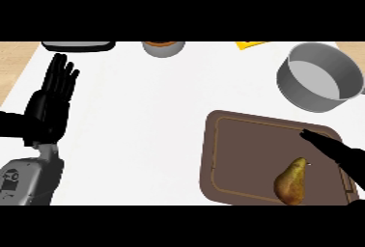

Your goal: Pick the pear from the tray and place it in the pot

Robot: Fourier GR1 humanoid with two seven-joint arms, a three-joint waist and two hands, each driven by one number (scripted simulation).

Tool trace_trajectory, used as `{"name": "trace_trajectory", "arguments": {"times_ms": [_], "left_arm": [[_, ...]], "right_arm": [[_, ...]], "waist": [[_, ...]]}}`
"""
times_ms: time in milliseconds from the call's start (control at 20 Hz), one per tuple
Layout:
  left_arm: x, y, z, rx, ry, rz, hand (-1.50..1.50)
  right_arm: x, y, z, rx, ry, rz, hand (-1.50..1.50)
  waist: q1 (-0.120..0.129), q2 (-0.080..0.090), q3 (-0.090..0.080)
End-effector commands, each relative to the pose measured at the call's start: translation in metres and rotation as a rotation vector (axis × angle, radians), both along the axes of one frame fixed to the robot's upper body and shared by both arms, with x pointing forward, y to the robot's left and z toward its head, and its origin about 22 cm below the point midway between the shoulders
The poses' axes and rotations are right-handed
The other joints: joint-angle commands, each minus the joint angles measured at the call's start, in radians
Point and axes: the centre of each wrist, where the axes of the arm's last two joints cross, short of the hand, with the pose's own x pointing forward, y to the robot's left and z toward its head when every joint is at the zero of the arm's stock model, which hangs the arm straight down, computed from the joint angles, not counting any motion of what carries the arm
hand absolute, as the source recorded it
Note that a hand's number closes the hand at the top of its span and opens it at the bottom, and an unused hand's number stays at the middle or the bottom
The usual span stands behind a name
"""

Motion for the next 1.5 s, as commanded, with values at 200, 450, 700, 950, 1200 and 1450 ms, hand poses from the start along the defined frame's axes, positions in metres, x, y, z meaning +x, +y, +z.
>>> {"name": "trace_trajectory", "arguments": {"times_ms": [200,450,700,950,1200,1450], "left_arm": [[0.005,0.011,-0.028,-0.018,0.005,0.004,0.00],[0.006,-0.003,-0.003,0.006,0.002,0.011,0.00],[0.002,-0.003,-0.013,0.007,-0.003,0.005,0.00],[0.000,0.002,-0.003,0.018,-0.003,-0.009,0.00],[-0.002,-0.001,0.004,-0.003,0.004,0.017,0.00],[-0.002,0.016,0.001,0.013,-0.006,0.012,0.00]], "right_arm": [[0.018,0.015,-0.036,0.018,-0.018,0.005,-1.50],[0.005,0.012,-0.046,0.024,0.011,0.017,-1.50],[0.019,0.034,-0.066,0.015,-0.009,0.197,1.50],[0.018,0.033,-0.068,0.039,-0.105,0.212,1.50],[0.011,0.057,-0.075,0.011,-0.116,0.203,1.50],[0.002,0.051,-0.035,-0.080,-0.263,0.116,1.50]], "waist": [[0.001,0.002,0.000],[-0.002,0.000,0.000],[0.003,0.002,0.000],[0.000,0.000,0.000],[0.000,0.000,0.000],[-0.006,-0.002,0.000]]}}
